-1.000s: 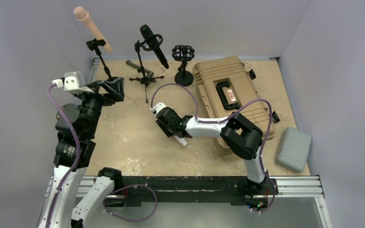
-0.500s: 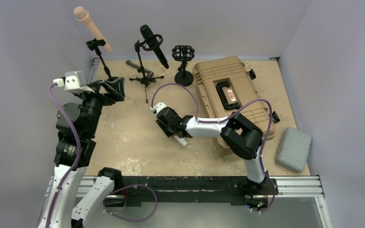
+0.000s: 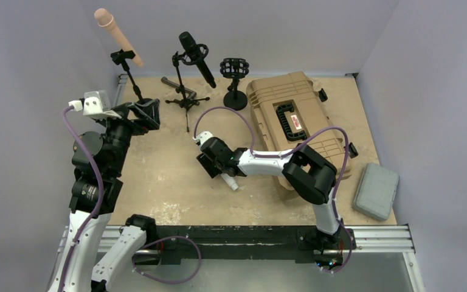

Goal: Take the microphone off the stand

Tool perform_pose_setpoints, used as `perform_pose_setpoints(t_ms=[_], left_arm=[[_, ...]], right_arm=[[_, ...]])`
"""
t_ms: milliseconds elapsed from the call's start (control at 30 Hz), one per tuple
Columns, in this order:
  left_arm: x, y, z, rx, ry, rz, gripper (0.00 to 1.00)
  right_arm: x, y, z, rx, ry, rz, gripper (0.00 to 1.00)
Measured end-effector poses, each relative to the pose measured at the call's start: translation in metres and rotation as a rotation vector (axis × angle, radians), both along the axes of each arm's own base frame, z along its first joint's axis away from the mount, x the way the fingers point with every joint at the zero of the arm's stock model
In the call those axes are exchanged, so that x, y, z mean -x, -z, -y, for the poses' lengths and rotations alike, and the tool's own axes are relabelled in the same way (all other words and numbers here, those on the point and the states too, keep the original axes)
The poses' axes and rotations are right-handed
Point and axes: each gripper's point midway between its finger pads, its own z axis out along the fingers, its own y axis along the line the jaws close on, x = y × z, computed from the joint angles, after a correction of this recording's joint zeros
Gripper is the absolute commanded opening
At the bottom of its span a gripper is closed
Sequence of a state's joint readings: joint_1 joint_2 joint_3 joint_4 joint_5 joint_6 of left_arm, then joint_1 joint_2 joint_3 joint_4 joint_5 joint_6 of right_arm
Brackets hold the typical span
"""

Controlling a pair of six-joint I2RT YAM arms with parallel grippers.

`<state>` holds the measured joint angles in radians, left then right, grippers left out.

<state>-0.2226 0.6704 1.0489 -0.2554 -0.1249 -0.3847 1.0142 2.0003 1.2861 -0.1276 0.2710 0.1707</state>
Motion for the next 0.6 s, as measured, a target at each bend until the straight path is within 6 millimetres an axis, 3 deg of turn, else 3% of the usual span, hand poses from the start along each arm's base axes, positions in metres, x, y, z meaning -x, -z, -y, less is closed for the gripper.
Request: perform_pose_setpoints(t_ms=[267,367,467,600], left_arm=[[0.0,0.0,0.002,0.0,0.009,-0.001,0.95],[-0.001,0.001,0.002,0.0,0.01,-0.003,0.95],[-0.001,0.001,0.002,-0.001,0.011,-0.005,0.95],[-0.001,0.001,0.003,-0.001,0.014,-0.005,0.95]], right_arm=[[0.0,0.0,-0.001,-0.003,-0.002,-0.002,0.6],[0.001,-0.002,0.0,-0.002,-0.002,-0.003,0.68],[0.001,-0.009,0.001,-0.01,-0.003,0.001,0.85],[-0.001,-0.029,-0.004,-0.04,-0.008,0.02,0.92]])
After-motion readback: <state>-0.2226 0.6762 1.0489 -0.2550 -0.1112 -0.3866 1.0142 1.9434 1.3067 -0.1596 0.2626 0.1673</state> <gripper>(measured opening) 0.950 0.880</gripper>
